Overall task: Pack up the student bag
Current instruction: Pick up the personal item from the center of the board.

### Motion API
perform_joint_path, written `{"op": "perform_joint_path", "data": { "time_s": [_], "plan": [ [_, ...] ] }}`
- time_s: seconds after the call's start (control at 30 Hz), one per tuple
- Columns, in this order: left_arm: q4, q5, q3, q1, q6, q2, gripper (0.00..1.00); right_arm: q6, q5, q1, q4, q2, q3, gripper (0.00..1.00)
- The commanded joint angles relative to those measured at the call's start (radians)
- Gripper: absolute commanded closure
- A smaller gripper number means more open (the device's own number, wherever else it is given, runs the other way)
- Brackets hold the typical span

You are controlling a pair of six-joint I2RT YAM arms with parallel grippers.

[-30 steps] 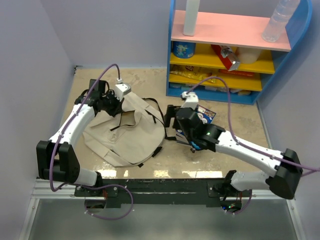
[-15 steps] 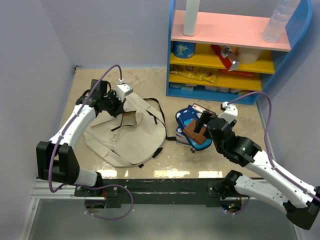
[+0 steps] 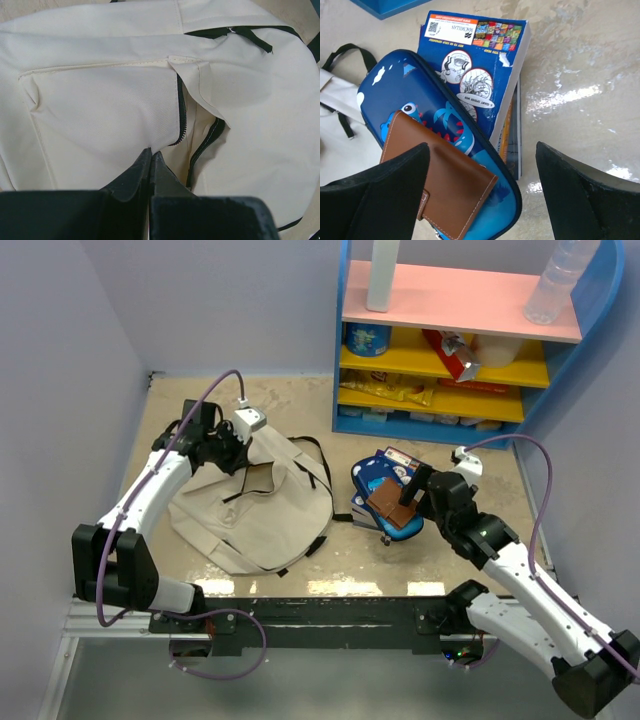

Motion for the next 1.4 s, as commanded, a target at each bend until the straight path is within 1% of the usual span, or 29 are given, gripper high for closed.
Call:
{"op": "perform_joint_path", "data": {
  "time_s": [0.0,0.07,0.33,0.53,0.63,0.67,0.73,0.77,0.83,0.87,0.93,0.97,1.0,1.03,1.2,1.37],
  "plan": [
    [0.054,0.021,-0.004,-0.007,-0.014,-0.049,1.00,-0.010,-0.134,-0.033,0.094,-0.005,-0.018,0.14],
    [0.059,0.021,-0.007,-0.005,-0.013,-0.048,1.00,-0.002,-0.146,-0.038,0.085,-0.008,-0.013,0.17],
    [0.060,0.030,-0.004,-0.005,-0.022,-0.051,1.00,0.029,-0.218,-0.039,0.076,-0.048,-0.030,0.18],
    [0.056,0.032,0.010,-0.007,-0.028,-0.054,1.00,0.029,-0.243,-0.039,0.102,-0.034,-0.080,0.27],
    [0.056,0.030,0.015,-0.007,-0.030,-0.054,1.00,0.023,-0.237,-0.041,0.102,-0.030,-0.091,0.35],
    [0.054,0.030,0.016,-0.005,-0.031,-0.054,1.00,0.021,-0.228,-0.039,0.100,-0.031,-0.091,0.41],
    [0.056,0.032,0.019,-0.007,-0.033,-0.054,1.00,0.018,-0.217,-0.039,0.102,-0.037,-0.090,0.47],
    [0.056,0.030,0.021,-0.008,-0.034,-0.054,1.00,0.016,-0.212,-0.039,0.099,-0.041,-0.085,0.53],
    [0.056,0.028,0.021,-0.008,-0.034,-0.054,1.00,0.012,-0.199,-0.039,0.095,-0.042,-0.078,0.62],
    [0.056,0.027,0.021,-0.010,-0.036,-0.056,1.00,0.009,-0.194,-0.039,0.091,-0.042,-0.067,0.73],
    [0.057,0.025,0.021,-0.011,-0.039,-0.053,1.00,0.006,-0.174,-0.039,0.083,-0.037,-0.055,0.84],
    [0.057,0.025,0.022,-0.013,-0.037,-0.051,1.00,0.003,-0.168,-0.039,0.077,-0.037,-0.041,0.92],
    [0.057,0.027,0.022,-0.013,-0.039,-0.049,1.00,-0.003,-0.156,-0.041,0.074,-0.036,-0.035,0.94],
    [0.057,0.025,0.022,-0.016,-0.040,-0.049,1.00,-0.007,-0.151,-0.039,0.071,-0.039,-0.018,1.00],
    [0.059,0.024,0.027,-0.018,-0.044,-0.048,1.00,-0.023,-0.178,-0.039,0.108,-0.034,0.037,1.00],
    [0.059,0.018,0.028,-0.018,-0.044,-0.046,1.00,-0.010,-0.333,-0.039,0.193,0.033,0.059,1.00]
  ]
}}
